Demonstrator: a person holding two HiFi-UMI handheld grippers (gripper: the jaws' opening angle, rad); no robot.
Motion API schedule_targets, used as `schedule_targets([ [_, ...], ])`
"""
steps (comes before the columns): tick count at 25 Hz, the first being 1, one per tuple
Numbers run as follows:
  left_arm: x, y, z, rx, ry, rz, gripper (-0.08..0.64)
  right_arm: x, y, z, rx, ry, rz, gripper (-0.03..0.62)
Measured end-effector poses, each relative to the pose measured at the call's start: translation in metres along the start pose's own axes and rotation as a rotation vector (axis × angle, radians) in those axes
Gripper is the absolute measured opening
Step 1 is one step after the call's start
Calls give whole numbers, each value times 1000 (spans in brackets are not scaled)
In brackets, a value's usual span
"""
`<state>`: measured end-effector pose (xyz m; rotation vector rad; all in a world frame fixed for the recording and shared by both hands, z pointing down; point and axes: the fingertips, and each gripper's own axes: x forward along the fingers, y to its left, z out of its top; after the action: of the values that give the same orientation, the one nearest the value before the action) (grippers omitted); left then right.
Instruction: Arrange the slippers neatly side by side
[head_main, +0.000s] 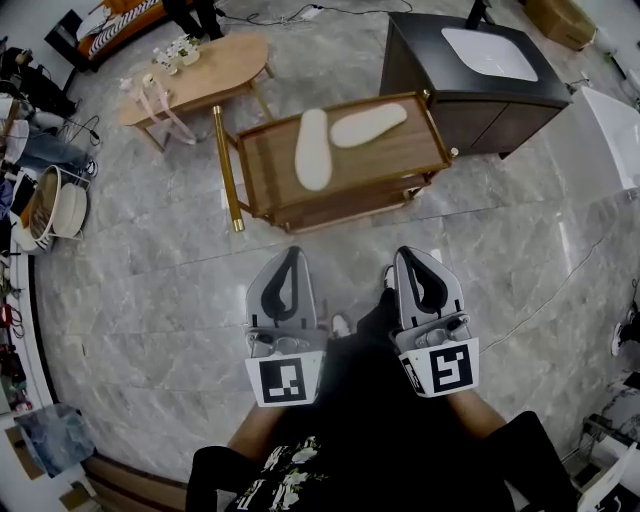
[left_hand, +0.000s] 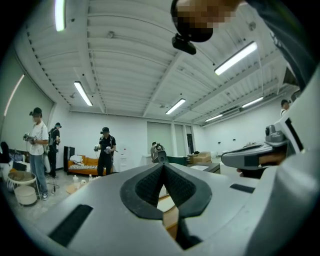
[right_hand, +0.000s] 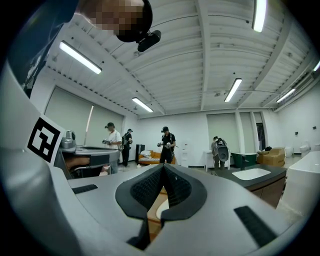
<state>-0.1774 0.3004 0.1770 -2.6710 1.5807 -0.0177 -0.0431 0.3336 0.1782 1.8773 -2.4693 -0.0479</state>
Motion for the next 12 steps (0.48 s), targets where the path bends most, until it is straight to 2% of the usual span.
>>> schedule_targets([
  [4,17,-8,3,49,15,15,2,14,-20,1,11,-8,27,-8],
  [7,32,-9,8,30,21,34,2,27,-32,5,22,-21,66,-8],
  [12,64,-4,21,-12,-16,96,2,45,-66,9,12,-27,101,-8],
])
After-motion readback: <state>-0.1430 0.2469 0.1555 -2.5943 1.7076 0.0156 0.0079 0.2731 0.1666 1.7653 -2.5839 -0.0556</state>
